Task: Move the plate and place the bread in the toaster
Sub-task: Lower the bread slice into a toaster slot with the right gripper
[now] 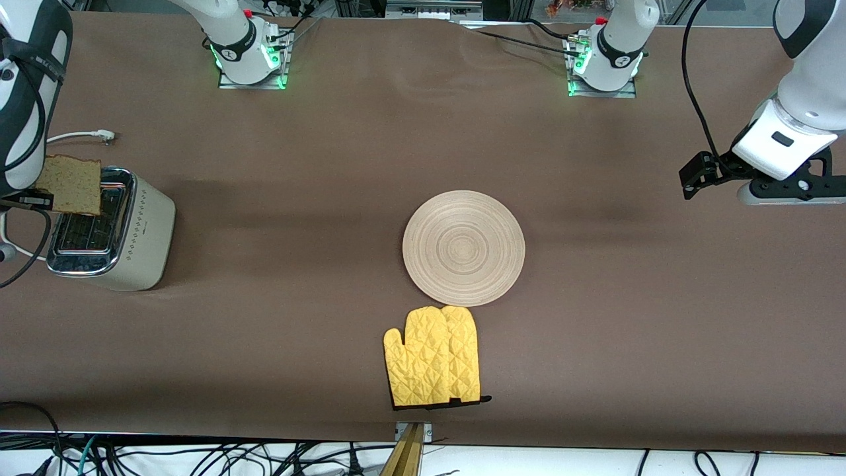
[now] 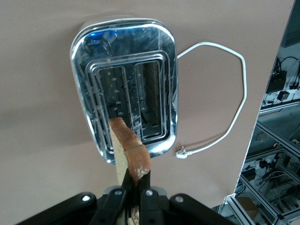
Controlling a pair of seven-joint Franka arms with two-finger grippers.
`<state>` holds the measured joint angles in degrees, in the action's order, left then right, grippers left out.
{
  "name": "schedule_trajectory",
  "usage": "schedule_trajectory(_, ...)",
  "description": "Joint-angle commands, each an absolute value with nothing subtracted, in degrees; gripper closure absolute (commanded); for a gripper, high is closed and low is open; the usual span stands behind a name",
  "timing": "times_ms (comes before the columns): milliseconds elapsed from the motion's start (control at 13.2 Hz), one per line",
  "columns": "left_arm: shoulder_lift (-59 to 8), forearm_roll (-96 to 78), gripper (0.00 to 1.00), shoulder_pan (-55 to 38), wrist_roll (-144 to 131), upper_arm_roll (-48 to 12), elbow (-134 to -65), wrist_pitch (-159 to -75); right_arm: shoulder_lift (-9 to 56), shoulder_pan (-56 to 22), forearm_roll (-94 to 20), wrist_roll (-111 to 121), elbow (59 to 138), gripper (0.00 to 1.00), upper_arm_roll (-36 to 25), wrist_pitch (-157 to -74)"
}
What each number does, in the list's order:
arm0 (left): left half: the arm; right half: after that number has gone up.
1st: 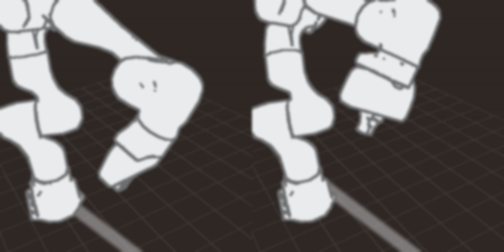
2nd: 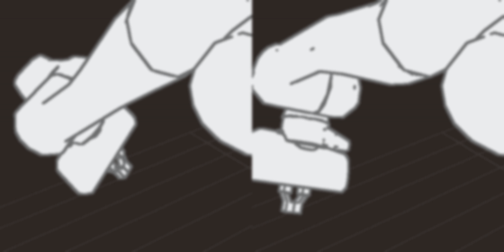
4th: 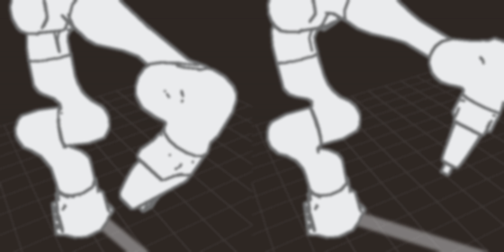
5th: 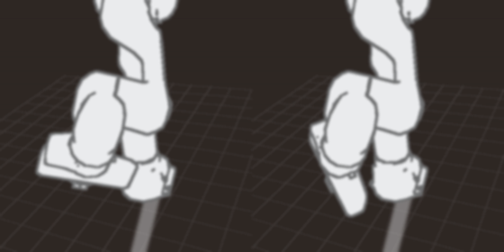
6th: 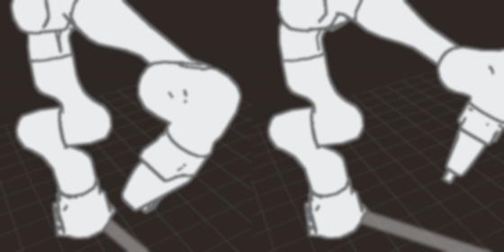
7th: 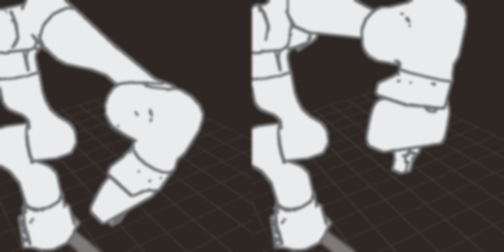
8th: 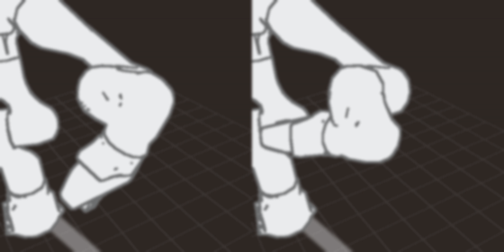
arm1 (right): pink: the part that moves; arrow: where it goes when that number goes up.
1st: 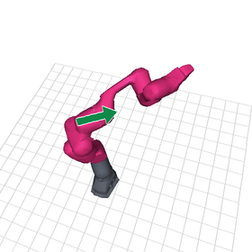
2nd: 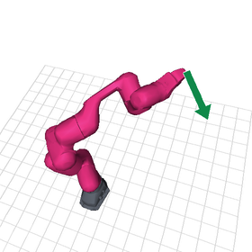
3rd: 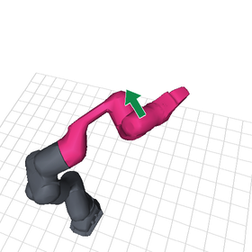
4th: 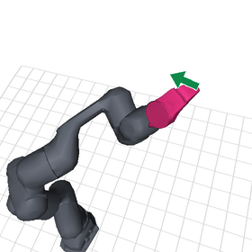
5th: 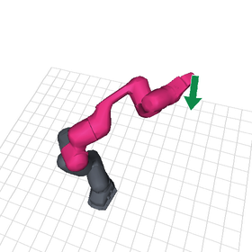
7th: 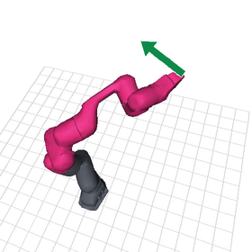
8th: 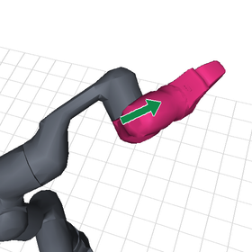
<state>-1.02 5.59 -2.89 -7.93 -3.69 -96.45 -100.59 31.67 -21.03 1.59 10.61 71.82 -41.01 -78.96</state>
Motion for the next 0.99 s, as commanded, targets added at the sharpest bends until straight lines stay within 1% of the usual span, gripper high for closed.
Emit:
schedule_trajectory(0, -0.3, 3.9, 0.0, -2.7, -8.0, -3.7, -96.8, -100.3, 33.8, -20.2, 2.5, 11.3, 72.0, 1.0, -41.1, -82.2)
schedule_trajectory(152, -0.3, 3.9, 0.0, -2.7, -8.0, -3.7, -96.8, -100.3, 35.0, -20.2, 2.5, 11.3, 71.9, 1.0, -41.0, -82.6)
schedule_trajectory(912, -0.3, 3.9, 0.0, -2.7, -8.1, -3.8, -96.8, -100.3, 38.7, -20.2, -1.4, 10.3, 72.7, 1.0, -40.7, -90.3)
